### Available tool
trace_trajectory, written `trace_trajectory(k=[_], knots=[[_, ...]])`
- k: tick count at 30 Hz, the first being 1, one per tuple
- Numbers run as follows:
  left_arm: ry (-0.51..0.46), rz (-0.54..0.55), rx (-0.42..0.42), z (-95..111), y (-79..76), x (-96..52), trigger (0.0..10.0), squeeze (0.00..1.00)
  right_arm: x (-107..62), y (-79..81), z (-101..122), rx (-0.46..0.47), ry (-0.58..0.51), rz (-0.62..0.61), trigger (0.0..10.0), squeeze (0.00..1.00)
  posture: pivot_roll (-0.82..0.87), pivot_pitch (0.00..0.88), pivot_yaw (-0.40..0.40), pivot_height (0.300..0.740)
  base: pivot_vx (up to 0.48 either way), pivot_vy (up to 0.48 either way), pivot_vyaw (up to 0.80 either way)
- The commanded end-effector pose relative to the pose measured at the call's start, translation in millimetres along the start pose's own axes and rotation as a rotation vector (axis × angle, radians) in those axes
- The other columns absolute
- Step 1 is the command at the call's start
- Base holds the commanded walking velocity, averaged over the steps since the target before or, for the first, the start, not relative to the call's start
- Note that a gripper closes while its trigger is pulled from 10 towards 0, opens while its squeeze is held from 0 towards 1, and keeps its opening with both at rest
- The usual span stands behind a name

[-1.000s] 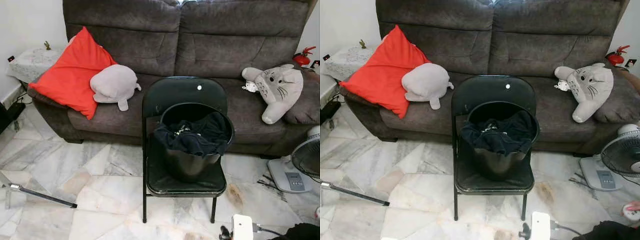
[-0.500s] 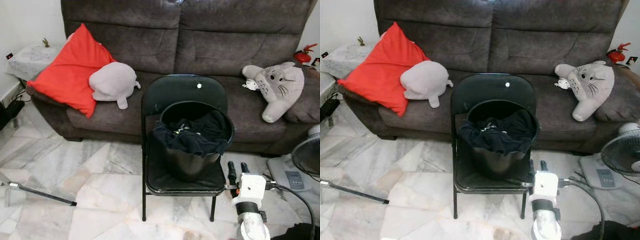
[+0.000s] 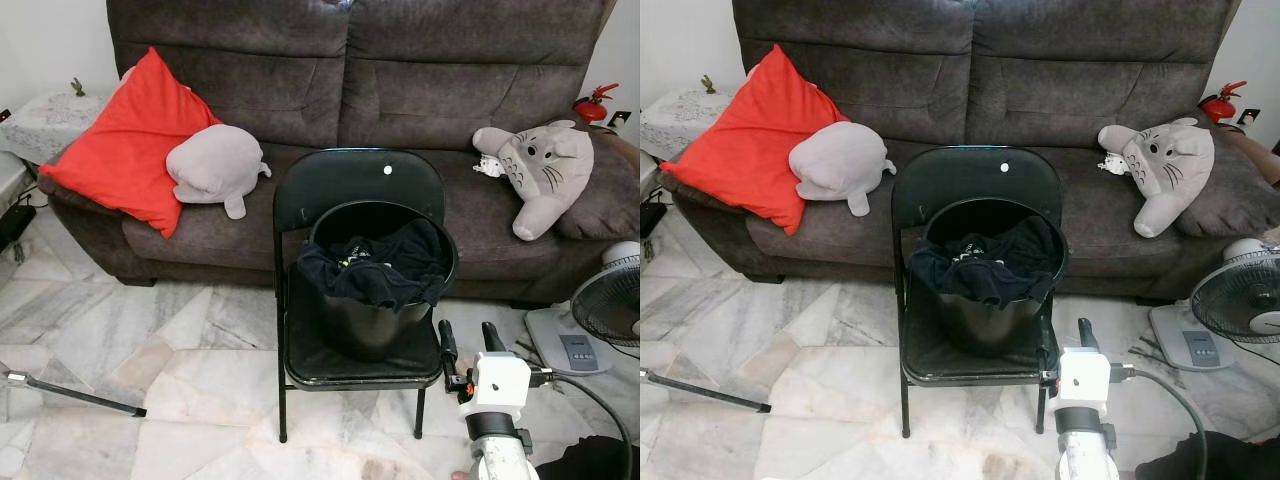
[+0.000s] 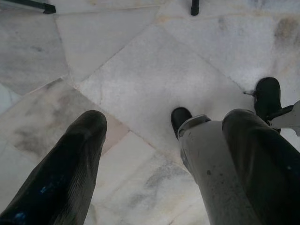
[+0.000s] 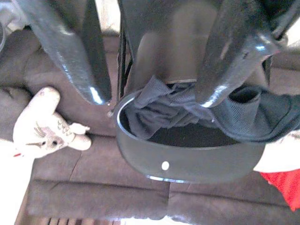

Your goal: Hang hanger

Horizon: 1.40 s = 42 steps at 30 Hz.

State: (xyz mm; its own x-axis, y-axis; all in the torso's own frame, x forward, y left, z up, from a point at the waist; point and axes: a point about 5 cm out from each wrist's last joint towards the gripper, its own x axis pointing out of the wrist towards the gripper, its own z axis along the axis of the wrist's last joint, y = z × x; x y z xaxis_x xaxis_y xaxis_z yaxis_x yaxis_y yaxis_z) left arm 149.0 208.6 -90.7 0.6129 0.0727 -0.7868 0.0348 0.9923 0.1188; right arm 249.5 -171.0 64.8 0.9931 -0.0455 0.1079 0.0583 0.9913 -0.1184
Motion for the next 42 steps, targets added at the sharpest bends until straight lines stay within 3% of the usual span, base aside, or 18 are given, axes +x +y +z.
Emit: trace_trajectory(k=[1, 2, 3, 4, 5, 6, 19, 25, 42], knots=[[0.041, 0.0, 0.006, -10.4, 4.1, -3.0, 10.0, 0.0, -1.5, 2.1, 2.2, 0.011, 0.011, -0.001, 10.0, 1.0, -0.08, 0.074, 0.007, 0.74, 0.0, 0.0, 0.0], [0.042, 0.002, 0.006, -10.8, 6.0, -3.3, 10.0, 0.0, -2.5, 2.6, 1.8, 0.02, 0.025, -0.011, 10.0, 1.0, -0.08, 0.071, 0.009, 0.74, 0.0, 0.0, 0.0], [0.042, 0.003, 0.006, -10.9, 6.8, -3.4, 10.0, 0.0, -2.9, 2.2, 1.3, 0.023, 0.03, -0.018, 10.0, 0.81, -0.08, 0.071, 0.009, 0.74, 0.0, 0.0, 0.0], [0.042, 0.003, 0.006, -10.9, 6.8, -3.4, 10.0, 0.0, -2.9, 2.2, 1.3, 0.023, 0.03, -0.018, 10.0, 0.81, -0.08, 0.071, 0.009, 0.74, 0.0, 0.0, 0.0], [0.043, 0.004, 0.007, -11.0, 7.9, -3.6, 10.0, 0.0, -3.6, 1.7, 0.7, 0.025, 0.039, -0.024, 10.0, 0.36, -0.08, 0.069, 0.01, 0.74, 0.0, 0.0, 0.0], [0.042, 0.004, 0.009, -11.0, 8.9, -3.7, 10.0, 0.0, -5.0, 0.8, -1.6, 0.028, 0.053, -0.031, 10.0, 0.0, -0.08, 0.066, 0.01, 0.74, 0.0, 0.0, 0.0], [0.028, -0.001, 0.002, -7.1, 6.0, -2.4, 10.0, 0.0, -6.0, -3.1, 7.3, 0.024, 0.051, -0.035, 10.0, 0.0, -0.08, 0.085, 0.004, 0.74, 0.0, 0.0, 0.0], [0.027, 0.002, -0.007, -5.6, 5.8, -1.7, 10.0, 0.0, -1.0, -7.5, 20.5, 0.123, 0.033, -0.1, 10.0, 0.0, -0.08, 0.102, -0.001, 0.74, 0.0, 0.0, 0.0], [0.038, -0.009, -0.023, -7.6, -1.2, -1.5, 10.0, 0.0, -0.9, -6.4, 19.2, 0.062, 0.071, -0.029, 10.0, 0.0, -0.08, 0.118, -0.02, 0.74, 0.0, 0.0, 0.0]])
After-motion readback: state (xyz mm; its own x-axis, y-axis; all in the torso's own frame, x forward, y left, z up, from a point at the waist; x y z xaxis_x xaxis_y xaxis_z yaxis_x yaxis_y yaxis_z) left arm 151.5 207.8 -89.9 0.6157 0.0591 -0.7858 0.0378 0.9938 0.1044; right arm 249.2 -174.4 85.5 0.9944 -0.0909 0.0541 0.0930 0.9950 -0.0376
